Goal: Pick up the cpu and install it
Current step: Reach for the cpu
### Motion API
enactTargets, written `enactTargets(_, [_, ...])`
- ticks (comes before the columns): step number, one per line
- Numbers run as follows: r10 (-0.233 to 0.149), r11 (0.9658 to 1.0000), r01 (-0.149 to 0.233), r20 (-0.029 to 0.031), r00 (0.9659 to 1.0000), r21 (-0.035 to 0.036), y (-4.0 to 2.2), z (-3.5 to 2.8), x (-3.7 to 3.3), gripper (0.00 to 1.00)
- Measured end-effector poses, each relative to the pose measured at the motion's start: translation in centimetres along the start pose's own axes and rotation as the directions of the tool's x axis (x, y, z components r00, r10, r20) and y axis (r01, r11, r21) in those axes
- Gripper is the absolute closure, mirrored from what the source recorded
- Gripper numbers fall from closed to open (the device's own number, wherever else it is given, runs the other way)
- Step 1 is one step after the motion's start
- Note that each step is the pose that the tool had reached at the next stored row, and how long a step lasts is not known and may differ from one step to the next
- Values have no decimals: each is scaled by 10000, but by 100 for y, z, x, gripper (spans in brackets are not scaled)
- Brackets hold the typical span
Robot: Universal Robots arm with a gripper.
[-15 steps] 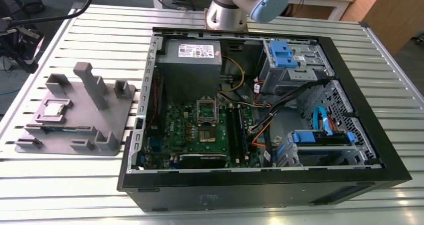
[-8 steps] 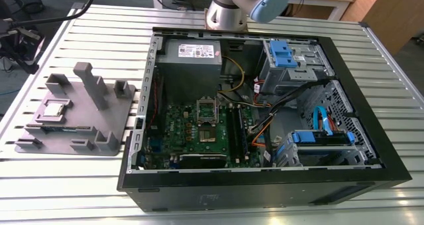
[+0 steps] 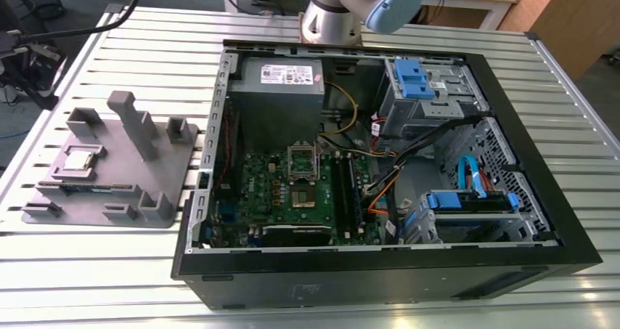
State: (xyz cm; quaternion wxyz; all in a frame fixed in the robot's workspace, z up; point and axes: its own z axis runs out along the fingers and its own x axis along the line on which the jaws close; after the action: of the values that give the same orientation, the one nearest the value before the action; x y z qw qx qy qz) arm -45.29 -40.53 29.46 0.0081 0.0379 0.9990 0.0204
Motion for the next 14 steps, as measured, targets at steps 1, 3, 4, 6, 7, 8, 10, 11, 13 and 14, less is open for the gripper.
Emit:
enactTargets(1, [-1, 10000, 1, 1, 10000, -1, 0, 8, 0, 89])
enactTargets(3, [0, 10000, 0, 0, 10000, 0, -1, 26, 0, 89])
enactTargets(4, [0, 10000, 0, 0, 10000, 0, -2, 35, 1, 89])
enactTargets(6, [0, 10000, 0, 0, 10000, 0, -3, 54, 1, 89])
enactTargets(7, [0, 10000, 0, 0, 10000, 0, -3, 63, 2, 89])
enactTargets(8, [0, 10000, 0, 0, 10000, 0, -4, 70, 2, 89])
enactTargets(10, [0, 10000, 0, -1, 10000, 0, -4, 81, 3, 89])
enactTargets(11, [0, 10000, 0, 0, 10000, 0, -5, 88, 3, 89])
enactTargets(13, [0, 10000, 0, -2, 10000, 1, -5, 93, 4, 89])
enactTargets(14, [0, 10000, 0, 0, 10000, 0, -5, 99, 4, 89])
